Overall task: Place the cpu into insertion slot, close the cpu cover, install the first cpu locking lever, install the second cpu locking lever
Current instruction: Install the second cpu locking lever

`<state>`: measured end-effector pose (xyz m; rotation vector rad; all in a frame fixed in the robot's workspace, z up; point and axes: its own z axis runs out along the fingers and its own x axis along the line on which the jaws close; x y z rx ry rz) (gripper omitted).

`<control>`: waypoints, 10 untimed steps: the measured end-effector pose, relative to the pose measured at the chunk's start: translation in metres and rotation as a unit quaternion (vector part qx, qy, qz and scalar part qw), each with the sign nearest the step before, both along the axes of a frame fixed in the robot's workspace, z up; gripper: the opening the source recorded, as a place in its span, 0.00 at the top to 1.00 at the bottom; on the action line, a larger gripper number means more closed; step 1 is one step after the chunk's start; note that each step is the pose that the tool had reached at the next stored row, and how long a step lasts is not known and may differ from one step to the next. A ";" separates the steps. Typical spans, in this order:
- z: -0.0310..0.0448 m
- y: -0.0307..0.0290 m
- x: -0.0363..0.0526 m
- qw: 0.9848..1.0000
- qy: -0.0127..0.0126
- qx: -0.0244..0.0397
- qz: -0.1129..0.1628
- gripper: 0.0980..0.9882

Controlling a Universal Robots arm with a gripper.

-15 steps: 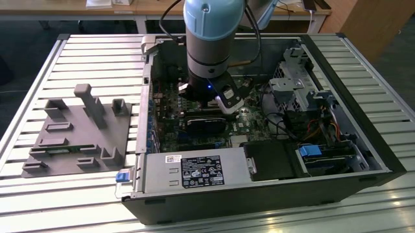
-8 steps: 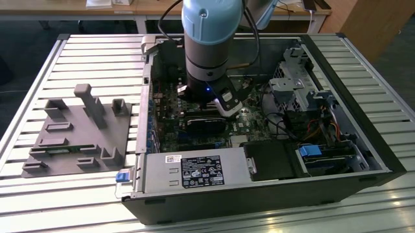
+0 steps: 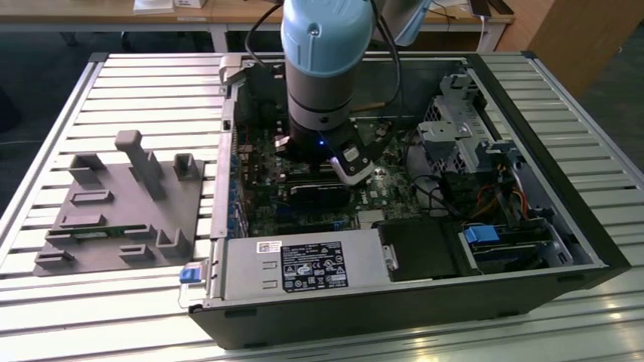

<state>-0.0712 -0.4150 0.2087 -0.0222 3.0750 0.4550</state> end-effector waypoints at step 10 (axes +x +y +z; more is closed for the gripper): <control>-0.0059 -0.0001 -0.0030 1.000 0.000 0.002 0.000 0.99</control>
